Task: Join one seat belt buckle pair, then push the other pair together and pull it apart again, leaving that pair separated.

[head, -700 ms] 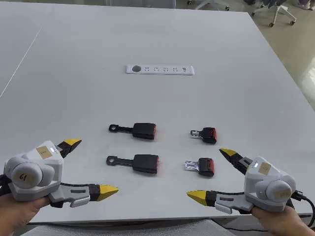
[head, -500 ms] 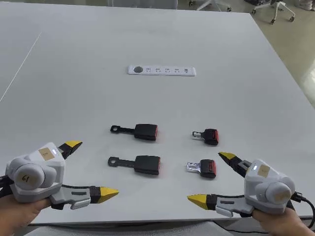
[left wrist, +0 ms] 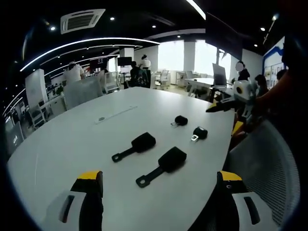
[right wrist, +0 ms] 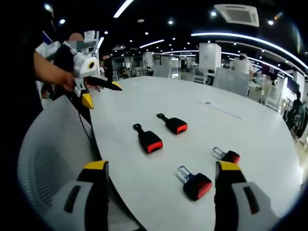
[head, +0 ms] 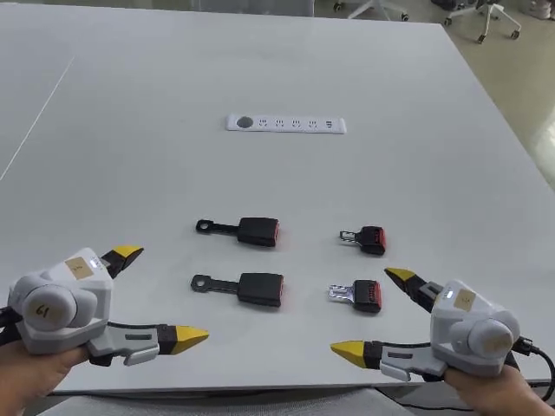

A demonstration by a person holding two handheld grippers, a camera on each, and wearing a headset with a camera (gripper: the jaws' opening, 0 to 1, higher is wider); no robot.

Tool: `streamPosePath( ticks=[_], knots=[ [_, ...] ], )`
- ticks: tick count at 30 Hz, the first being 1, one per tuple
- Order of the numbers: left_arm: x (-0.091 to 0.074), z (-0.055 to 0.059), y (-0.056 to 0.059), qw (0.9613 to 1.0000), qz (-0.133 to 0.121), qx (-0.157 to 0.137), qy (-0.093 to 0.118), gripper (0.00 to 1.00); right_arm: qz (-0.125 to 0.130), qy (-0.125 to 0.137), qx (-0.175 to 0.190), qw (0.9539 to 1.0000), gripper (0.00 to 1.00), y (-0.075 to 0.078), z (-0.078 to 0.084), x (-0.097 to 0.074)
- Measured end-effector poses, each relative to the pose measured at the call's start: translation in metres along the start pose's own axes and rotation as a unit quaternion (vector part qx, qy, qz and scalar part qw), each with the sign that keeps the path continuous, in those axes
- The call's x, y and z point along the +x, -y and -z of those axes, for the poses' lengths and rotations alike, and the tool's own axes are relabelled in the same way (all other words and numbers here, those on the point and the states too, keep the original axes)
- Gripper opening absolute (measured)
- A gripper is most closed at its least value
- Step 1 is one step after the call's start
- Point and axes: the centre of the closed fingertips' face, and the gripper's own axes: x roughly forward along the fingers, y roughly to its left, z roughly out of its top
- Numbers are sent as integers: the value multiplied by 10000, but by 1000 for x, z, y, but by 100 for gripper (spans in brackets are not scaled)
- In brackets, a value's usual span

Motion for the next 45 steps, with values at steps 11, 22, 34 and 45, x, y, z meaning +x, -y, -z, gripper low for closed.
streamPosePath(
  ticks=[11,22,34,45],
  knots=[
    [-2,-1,0,10000,-13,-3,19,100,-2,-5,-15,10000,93,0,0,0],
    [-4,-4,5,10000,-19,20,-10,100,-35,-30,-22,10000,93,0,2,-1],
    [0,-9,6,10000,-2,61,-21,100,-57,-22,-45,10000,92,3,0,-1],
    [4,-10,7,10000,12,67,-28,100,-47,-71,-29,10000,92,7,3,-3]
  ],
)
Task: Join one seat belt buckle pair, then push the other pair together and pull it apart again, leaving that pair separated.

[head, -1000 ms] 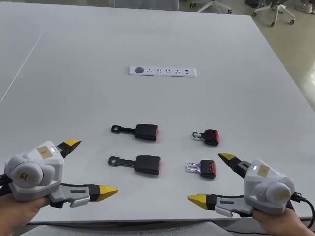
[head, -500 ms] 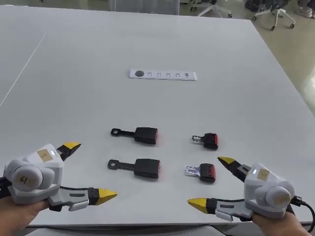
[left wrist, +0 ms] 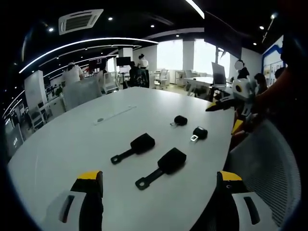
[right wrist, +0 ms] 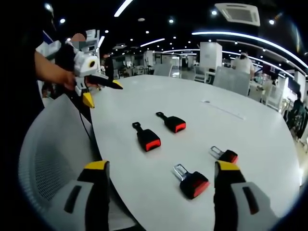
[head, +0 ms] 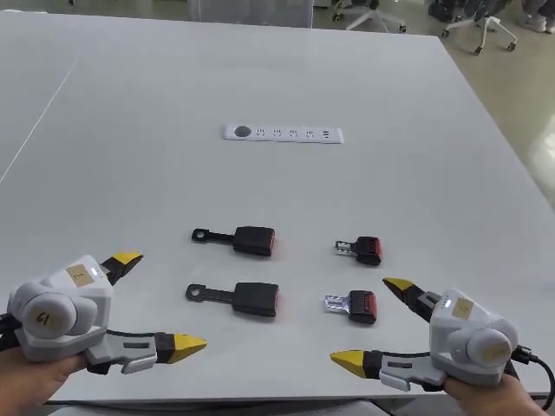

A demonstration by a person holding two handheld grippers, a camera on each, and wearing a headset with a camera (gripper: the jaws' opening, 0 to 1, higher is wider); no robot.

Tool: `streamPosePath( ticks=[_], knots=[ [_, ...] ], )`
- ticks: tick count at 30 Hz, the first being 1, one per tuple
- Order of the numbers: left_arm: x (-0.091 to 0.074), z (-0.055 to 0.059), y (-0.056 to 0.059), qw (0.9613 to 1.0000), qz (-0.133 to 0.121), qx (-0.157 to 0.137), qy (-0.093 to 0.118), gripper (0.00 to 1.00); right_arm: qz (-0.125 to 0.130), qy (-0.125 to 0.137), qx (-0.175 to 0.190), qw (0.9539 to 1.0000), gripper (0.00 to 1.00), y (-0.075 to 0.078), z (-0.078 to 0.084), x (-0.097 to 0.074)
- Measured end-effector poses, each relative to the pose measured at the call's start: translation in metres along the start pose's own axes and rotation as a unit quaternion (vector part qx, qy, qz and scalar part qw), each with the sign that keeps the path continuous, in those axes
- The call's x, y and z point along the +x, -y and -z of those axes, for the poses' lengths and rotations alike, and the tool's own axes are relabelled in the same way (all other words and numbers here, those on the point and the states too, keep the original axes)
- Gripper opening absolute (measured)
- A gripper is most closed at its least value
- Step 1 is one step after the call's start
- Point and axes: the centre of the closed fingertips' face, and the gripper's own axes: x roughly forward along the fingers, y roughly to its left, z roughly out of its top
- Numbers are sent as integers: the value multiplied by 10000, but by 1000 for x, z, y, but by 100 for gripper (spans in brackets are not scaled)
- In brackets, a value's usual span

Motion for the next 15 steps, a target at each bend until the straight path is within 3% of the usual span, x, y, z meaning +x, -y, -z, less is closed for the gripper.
streamPosePath(
  ticks=[5,15],
  knots=[
    [3,-3,-1,10000,12,5,23,100,32,52,75,10000,92,6,-1,-2],
    [15,-3,-4,9998,109,147,-40,99,5,-105,7,9999,86,12,4,-3]
  ],
)
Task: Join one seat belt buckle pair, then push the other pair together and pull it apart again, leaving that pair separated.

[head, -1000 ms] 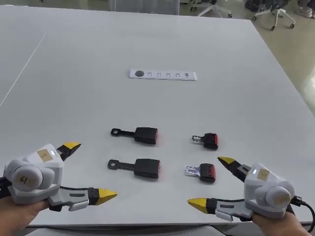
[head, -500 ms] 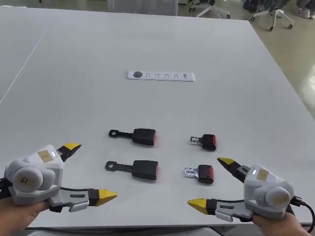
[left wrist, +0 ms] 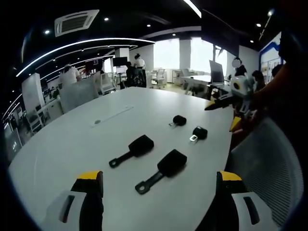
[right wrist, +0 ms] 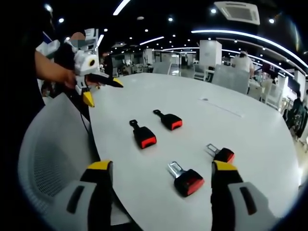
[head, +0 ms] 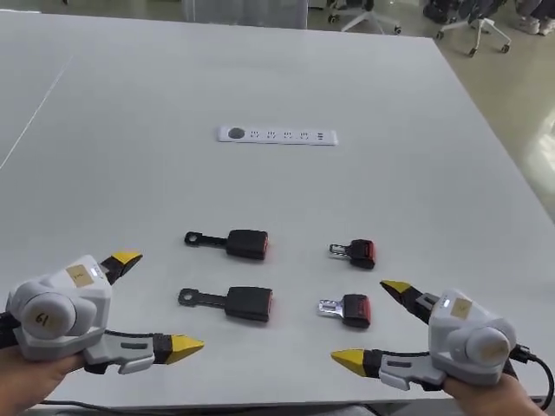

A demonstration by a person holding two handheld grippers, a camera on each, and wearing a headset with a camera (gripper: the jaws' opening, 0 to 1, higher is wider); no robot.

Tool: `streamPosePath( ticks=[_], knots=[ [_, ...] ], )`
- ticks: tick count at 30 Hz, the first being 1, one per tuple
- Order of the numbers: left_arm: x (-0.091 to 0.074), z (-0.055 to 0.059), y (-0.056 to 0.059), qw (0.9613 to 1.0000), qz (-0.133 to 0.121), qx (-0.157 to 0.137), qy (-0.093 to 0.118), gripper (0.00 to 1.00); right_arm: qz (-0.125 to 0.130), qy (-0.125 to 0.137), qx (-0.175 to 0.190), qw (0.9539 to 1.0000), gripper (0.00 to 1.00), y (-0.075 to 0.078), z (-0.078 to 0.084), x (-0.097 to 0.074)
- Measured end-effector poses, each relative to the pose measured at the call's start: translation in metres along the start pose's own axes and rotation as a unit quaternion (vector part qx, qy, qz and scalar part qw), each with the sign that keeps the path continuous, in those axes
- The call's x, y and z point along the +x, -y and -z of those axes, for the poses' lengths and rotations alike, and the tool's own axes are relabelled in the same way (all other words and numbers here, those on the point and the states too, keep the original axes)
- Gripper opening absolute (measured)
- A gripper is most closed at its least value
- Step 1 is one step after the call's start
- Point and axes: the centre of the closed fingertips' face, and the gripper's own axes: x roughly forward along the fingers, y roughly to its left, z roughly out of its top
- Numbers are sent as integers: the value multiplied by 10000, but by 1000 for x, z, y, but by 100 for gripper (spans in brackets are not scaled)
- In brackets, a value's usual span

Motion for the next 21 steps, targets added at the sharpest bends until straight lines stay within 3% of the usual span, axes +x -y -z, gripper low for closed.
streamPosePath(
  ticks=[8,21],
  knots=[
    [14,-1,3,9999,149,73,-31,99,-32,-147,-51,9999,87,9,9,1],
    [42,8,0,9985,388,227,-300,98,-191,-495,-55,9986,85,25,31,10]
  ],
)
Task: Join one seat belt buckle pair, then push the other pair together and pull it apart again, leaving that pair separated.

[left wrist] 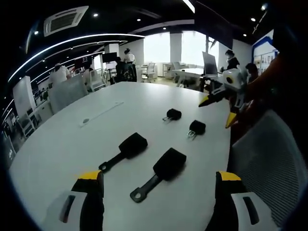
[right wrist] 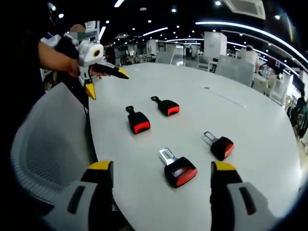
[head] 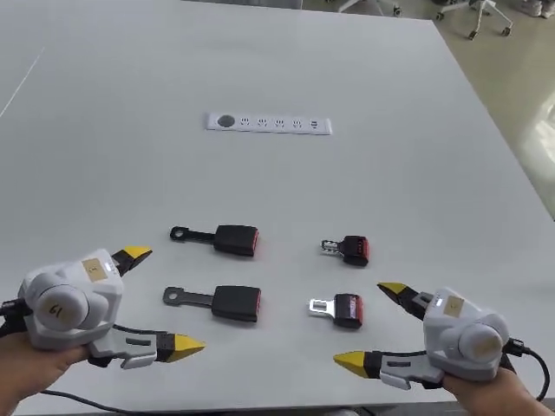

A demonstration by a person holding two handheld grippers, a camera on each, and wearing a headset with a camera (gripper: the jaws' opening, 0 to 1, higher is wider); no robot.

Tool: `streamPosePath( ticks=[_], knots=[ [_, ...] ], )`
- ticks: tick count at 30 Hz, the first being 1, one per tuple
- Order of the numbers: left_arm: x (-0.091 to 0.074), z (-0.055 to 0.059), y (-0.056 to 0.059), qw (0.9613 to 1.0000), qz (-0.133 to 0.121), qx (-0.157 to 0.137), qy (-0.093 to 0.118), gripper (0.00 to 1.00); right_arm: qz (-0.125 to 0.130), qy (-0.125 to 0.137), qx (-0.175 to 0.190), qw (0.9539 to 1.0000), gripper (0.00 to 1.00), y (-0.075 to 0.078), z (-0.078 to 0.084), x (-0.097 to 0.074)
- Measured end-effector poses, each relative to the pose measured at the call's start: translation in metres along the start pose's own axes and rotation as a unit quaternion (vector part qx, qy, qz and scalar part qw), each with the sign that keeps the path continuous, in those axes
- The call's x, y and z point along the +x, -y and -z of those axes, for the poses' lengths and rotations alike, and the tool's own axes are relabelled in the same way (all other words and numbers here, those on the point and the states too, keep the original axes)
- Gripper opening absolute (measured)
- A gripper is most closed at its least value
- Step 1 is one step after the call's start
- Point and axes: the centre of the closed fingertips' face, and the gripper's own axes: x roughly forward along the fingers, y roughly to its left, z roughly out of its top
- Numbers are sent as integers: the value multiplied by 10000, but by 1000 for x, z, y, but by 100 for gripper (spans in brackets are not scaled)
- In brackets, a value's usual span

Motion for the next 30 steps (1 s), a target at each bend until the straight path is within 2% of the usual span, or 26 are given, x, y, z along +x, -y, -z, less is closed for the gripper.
streamPosePath(
  ticks=[6,9,17,22,30],
  knots=[
    [13,4,-1,9997,160,104,-135,98,-145,-154,-42,9998,84,8,5,8],
    [22,8,0,9990,282,205,-272,97,-215,-195,-104,9995,82,13,7,13],
    [44,15,2,9967,551,382,-448,94,-448,-401,-163,9981,80,21,17,24],
    [57,18,6,9939,758,544,-591,89,-578,-513,-218,9968,79,25,23,30],
    [79,28,10,9855,1070,995,-858,80,-828,-637,-318,9940,73,30,29,38]
  ],
)
